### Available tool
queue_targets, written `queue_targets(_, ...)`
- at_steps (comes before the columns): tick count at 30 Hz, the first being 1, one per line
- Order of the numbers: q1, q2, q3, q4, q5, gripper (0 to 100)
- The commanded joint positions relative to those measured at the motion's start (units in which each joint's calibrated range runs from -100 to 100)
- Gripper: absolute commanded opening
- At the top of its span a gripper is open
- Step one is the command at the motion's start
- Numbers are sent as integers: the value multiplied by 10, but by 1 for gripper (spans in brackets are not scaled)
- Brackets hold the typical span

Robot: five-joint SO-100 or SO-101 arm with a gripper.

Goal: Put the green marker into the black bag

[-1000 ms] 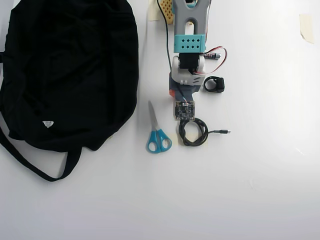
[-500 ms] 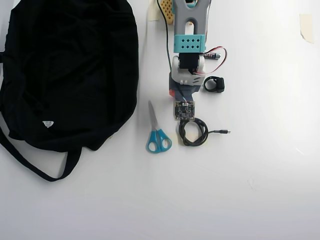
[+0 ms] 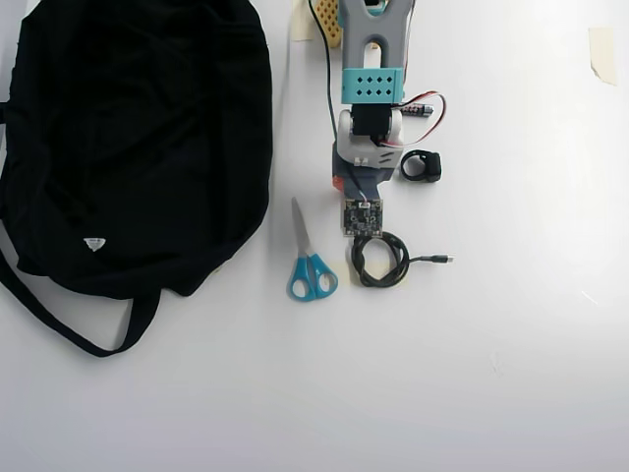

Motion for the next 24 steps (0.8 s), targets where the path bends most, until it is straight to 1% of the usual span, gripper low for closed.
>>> queue_targets(1, 0, -8, -8, 21, 1, 2)
queue_targets(17, 1, -11, -12, 31, 3, 2)
queue_targets(21, 1, -11, -43, 72, 5, 2)
queue_targets(24, 1, -11, -53, 83, 5, 2)
